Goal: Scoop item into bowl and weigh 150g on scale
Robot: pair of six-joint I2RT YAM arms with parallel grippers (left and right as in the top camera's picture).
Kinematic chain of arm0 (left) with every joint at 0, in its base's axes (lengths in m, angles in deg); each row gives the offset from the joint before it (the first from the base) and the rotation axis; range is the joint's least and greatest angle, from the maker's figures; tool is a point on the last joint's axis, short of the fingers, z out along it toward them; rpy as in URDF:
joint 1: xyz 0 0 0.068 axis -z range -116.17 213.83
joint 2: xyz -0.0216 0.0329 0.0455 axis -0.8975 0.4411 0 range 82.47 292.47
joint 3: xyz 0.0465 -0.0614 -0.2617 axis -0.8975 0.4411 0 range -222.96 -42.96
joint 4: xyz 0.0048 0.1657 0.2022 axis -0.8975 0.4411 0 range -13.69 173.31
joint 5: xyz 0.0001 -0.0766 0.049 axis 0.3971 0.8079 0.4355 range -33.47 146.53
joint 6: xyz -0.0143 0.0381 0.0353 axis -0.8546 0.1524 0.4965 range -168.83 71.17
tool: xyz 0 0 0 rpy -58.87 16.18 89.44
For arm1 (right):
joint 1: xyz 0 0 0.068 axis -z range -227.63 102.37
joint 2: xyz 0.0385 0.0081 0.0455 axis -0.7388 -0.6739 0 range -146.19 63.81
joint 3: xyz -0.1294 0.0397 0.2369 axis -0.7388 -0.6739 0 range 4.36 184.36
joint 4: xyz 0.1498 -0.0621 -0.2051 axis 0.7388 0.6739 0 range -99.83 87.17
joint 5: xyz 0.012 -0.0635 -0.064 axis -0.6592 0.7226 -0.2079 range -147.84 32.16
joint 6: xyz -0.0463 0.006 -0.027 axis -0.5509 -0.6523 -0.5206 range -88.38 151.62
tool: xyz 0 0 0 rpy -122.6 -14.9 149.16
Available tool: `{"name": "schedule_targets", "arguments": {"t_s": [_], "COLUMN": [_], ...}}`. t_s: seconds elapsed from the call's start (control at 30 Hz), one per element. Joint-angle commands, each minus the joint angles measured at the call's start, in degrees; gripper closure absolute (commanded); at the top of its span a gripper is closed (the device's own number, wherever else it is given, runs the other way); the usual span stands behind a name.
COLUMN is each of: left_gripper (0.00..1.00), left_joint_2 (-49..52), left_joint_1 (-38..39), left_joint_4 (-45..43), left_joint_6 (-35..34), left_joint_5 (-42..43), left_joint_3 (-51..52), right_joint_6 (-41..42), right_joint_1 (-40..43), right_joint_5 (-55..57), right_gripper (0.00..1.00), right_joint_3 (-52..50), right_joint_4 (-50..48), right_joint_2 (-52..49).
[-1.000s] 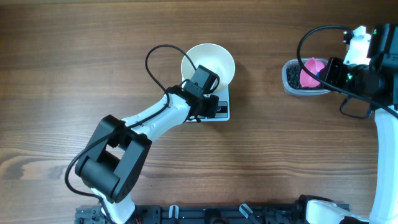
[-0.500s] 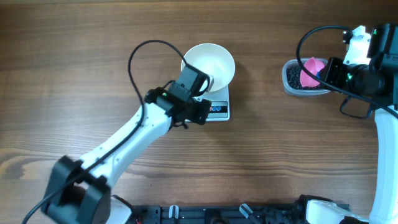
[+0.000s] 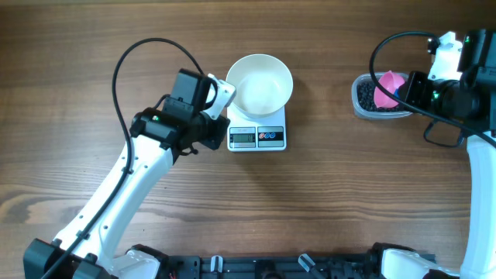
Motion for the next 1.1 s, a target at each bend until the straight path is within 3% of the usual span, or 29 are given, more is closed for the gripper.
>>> {"name": "schedule_targets", "arguments": {"t_s": [0.0,0.07,0.3,0.37,0.43,0.5,0.53,0.6,1.07], "left_gripper": [0.96,0.96,0.96,0.95,0.69,0.58,0.47,0.0,0.0], "left_joint_2": [-0.48,-0.48,-0.48,-0.48,-0.48,-0.48,-0.48,-0.48,-0.48], "left_joint_1": [-0.72,-0.72,-0.72,-0.72,-0.72,-0.72,-0.72,-0.72,-0.72], "left_joint_4": [0.13,0.11,0.17,0.17,0.2,0.22,0.22,0.22,-0.2], "left_joint_6": [1.38,1.9,14.88,14.84,14.78,14.6,14.6,14.6,14.84], "left_joint_5": [0.94,0.94,1.16,1.14,1.16,1.16,1.16,1.16,1.16], "left_joint_3": [0.2,0.2,0.2,0.2,0.22,0.22,0.22,0.22,0.2], "right_joint_6": [-0.98,-1.01,-1.03,-1.01,-1.01,-1.01,-1.01,-1.03,-1.4], "right_joint_1": [0.17,0.17,0.17,0.17,0.17,0.17,0.17,0.17,0.17], "right_joint_5": [-0.11,-0.11,-0.11,-0.11,-0.11,-0.11,-0.11,-0.11,-0.11], "right_gripper": [0.96,0.96,0.96,0.96,0.96,0.96,0.96,0.96,0.96], "right_joint_3": [0.85,0.85,0.85,0.85,0.85,0.85,0.85,0.85,0.85], "right_joint_4": [-0.79,-0.9,-1.14,-1.14,-1.14,-1.16,-1.16,-1.16,-1.38], "right_joint_2": [-0.2,-0.2,-0.2,-0.2,-0.2,-0.2,-0.2,-0.2,-0.2]}}
